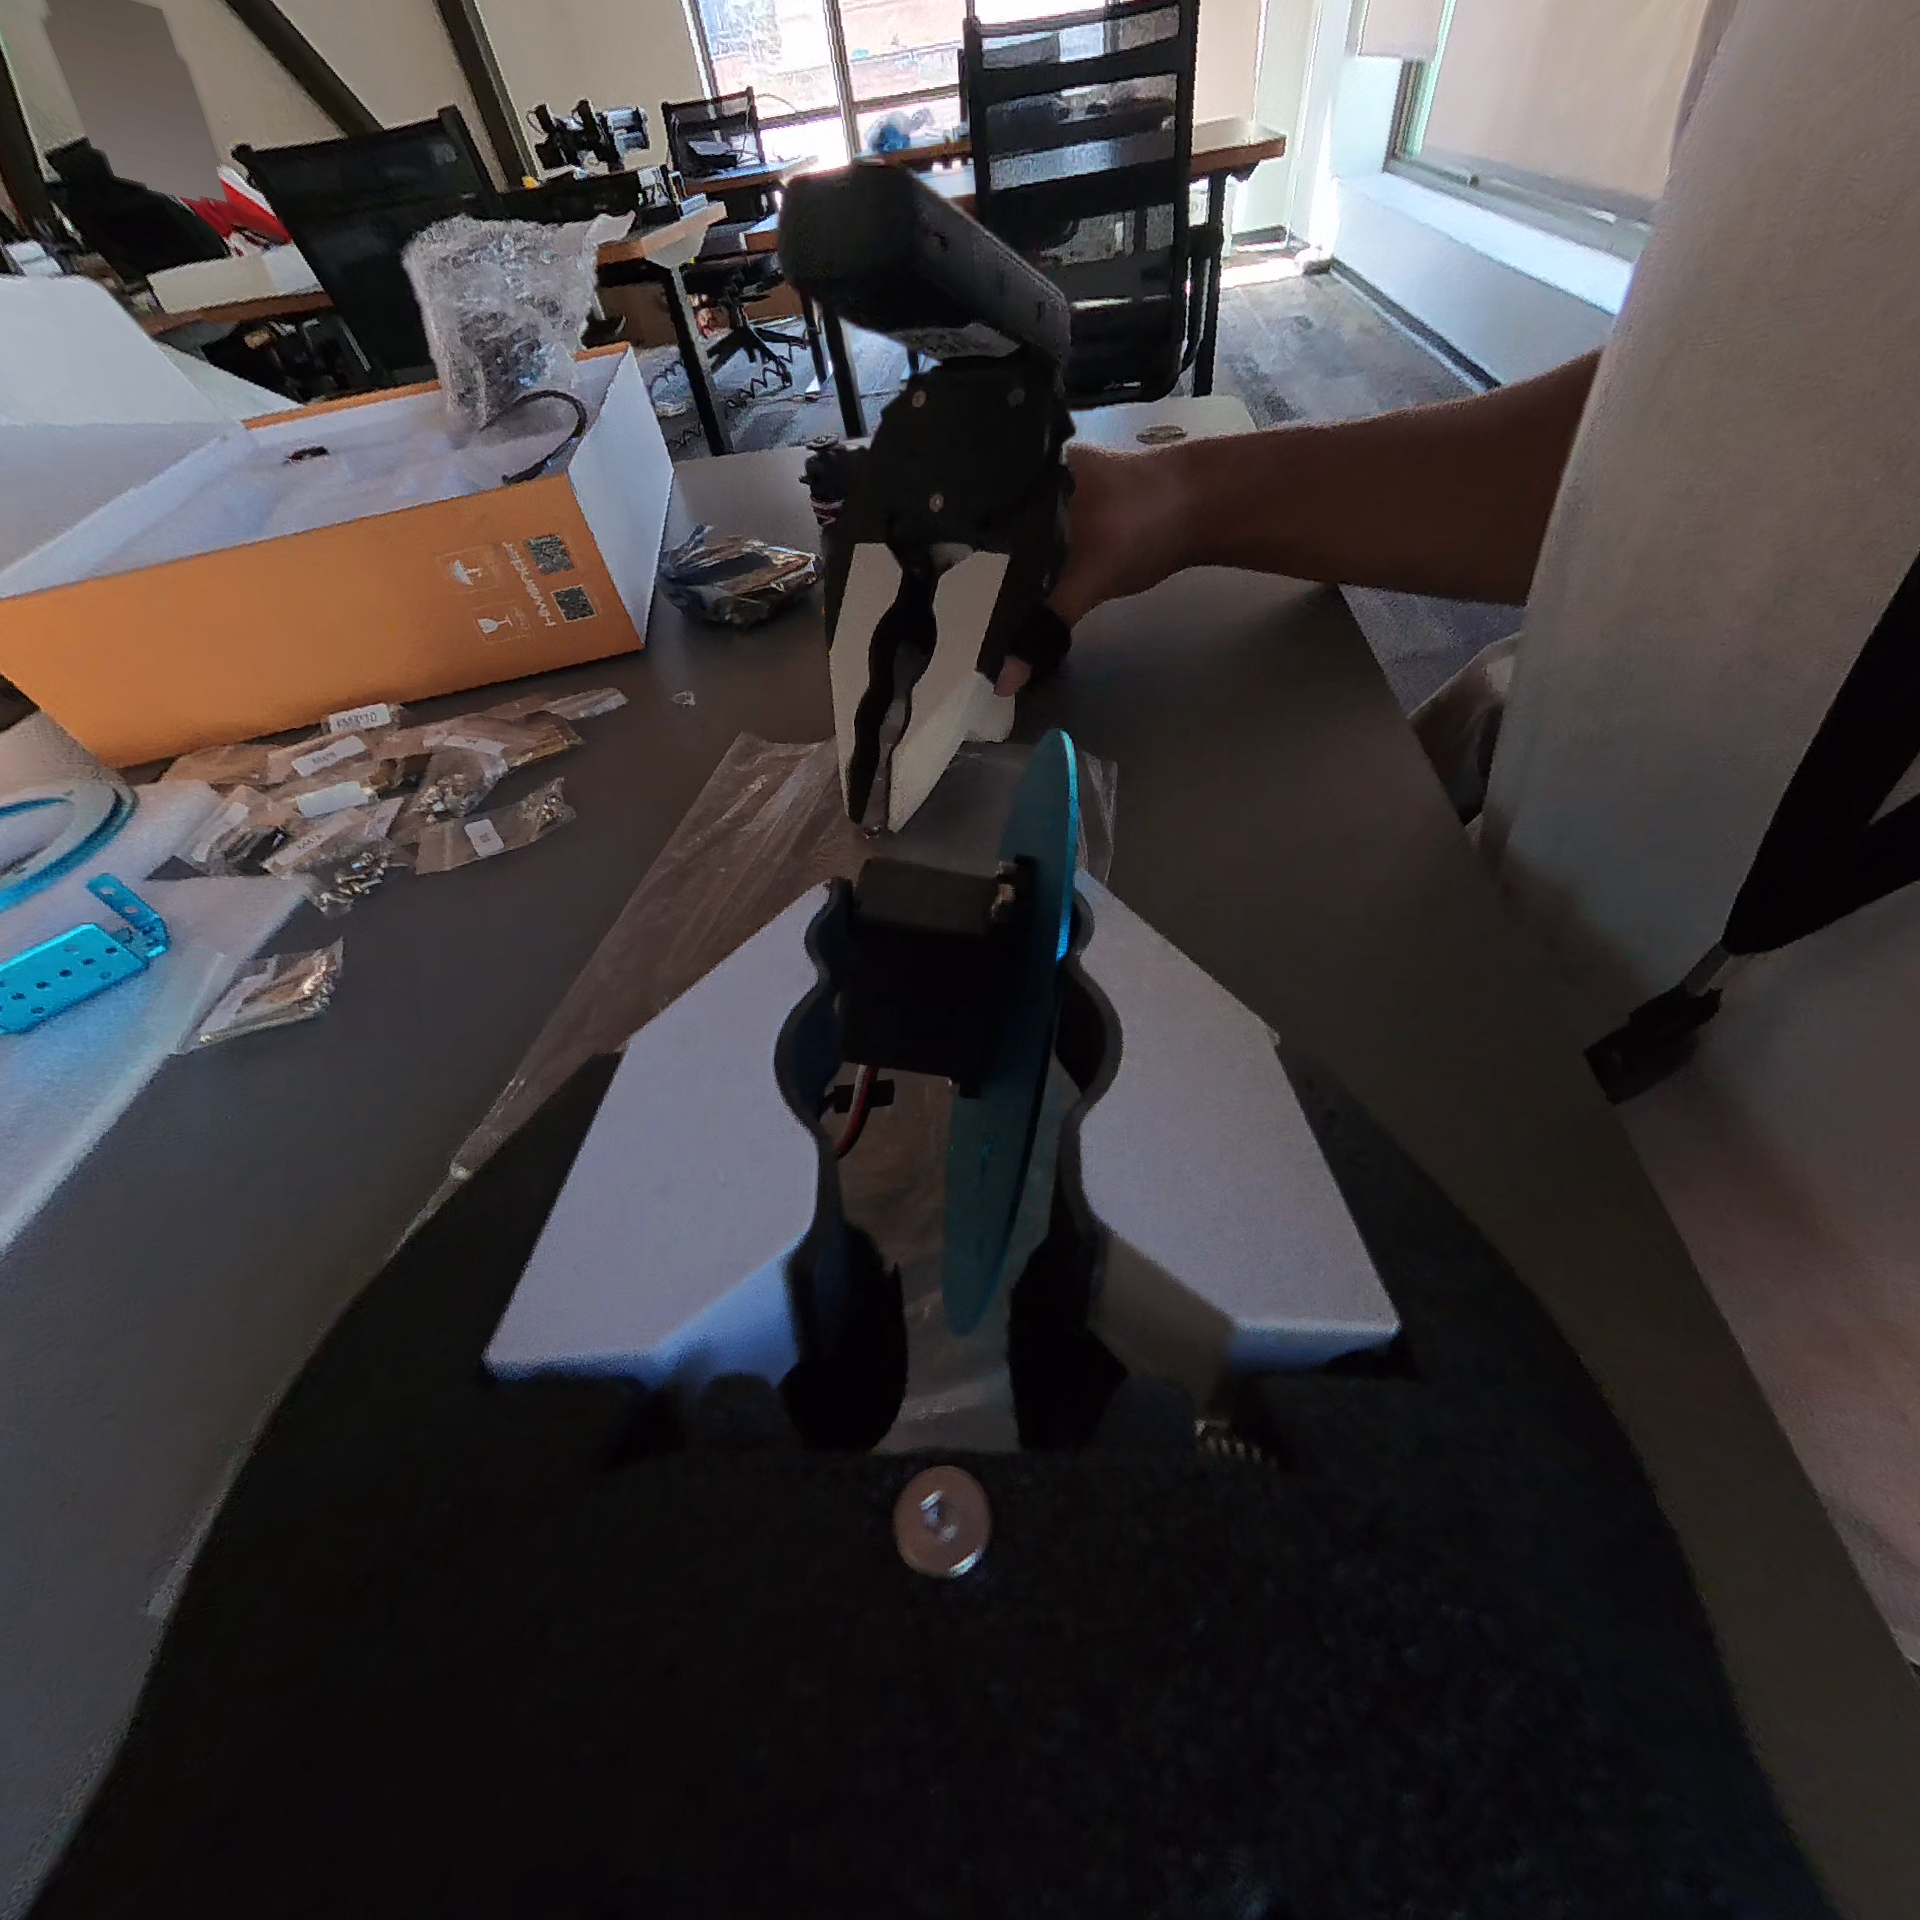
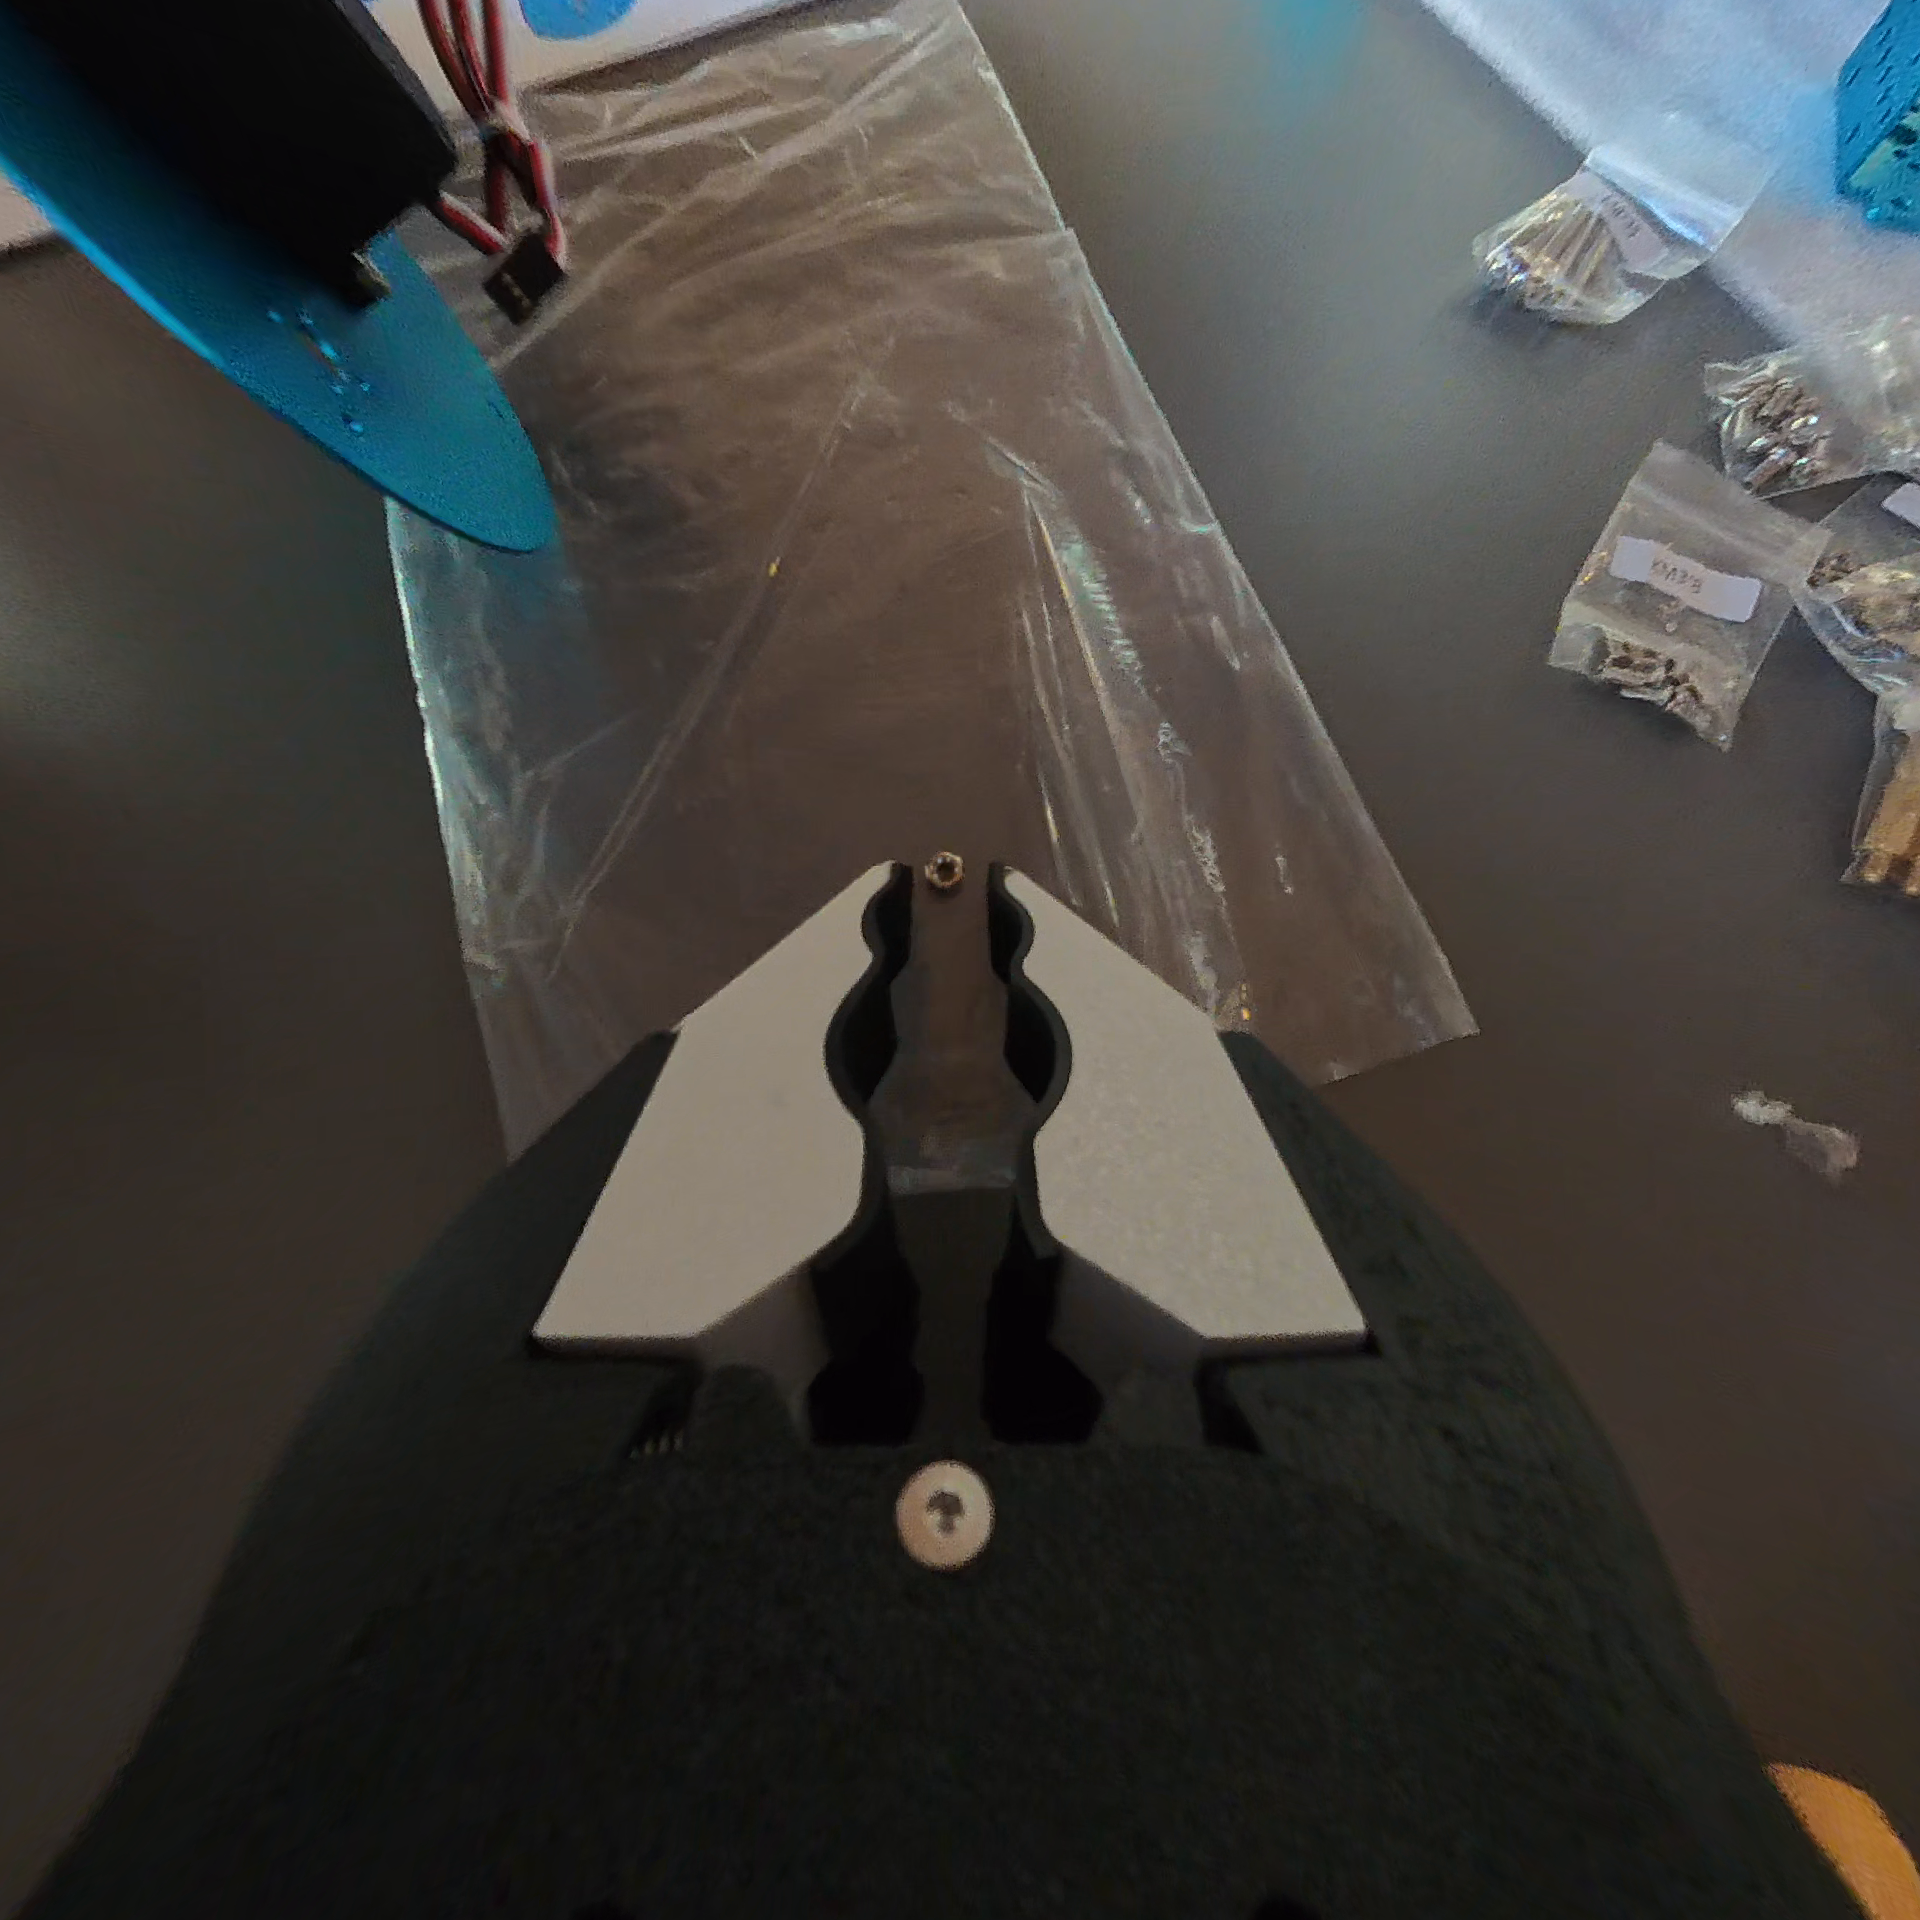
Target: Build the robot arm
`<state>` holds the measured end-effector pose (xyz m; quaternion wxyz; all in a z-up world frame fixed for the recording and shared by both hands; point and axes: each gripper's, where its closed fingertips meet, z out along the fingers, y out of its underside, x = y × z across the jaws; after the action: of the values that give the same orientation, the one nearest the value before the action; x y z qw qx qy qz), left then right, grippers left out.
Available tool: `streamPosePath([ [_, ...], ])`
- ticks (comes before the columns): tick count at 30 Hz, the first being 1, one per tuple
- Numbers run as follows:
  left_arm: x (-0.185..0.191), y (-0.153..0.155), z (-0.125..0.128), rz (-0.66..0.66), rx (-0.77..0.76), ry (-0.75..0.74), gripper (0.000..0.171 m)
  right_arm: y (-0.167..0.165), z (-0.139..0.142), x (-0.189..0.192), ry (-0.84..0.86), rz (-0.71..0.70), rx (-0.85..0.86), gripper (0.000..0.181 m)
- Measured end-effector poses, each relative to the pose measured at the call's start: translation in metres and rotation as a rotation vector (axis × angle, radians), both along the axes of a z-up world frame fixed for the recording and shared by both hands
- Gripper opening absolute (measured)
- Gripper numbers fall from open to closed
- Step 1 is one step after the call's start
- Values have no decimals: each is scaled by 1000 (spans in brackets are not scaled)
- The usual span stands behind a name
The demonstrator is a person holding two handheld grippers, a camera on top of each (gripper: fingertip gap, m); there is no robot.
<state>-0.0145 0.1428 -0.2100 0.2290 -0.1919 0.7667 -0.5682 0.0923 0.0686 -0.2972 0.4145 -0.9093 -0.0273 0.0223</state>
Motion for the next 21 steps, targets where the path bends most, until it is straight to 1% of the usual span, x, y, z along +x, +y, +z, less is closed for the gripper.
streamPosePath([
  [4,-3,-9,-2,27,96,-41,38,3,-2,1,-71,-3,-8,10],
  [7,-4,-18,-3,73,112,-50,38,6,-2,0,-105,15,-8,11],
  [10,-1,-24,-4,141,132,-63,37,10,-2,-3,-100,29,-7,10],
  [12,1,-27,-4,192,140,-70,38,10,-2,-1,-90,20,-8,7],
  [15,3,-33,-6,263,190,-85,37,7,-1,-1,-42,3,-7,6],
  [17,4,-39,-8,300,229,-103,38,9,9,-8,31,18,19,6],
  [18,4,-42,-9,314,254,-120,38,12,19,-15,75,35,45,6],
  [19,3,-45,-10,327,280,-137,38,14,32,-25,126,68,74,6],
  [21,3,-50,-13,355,335,-174,38,18,57,-54,246,181,108,6],
])
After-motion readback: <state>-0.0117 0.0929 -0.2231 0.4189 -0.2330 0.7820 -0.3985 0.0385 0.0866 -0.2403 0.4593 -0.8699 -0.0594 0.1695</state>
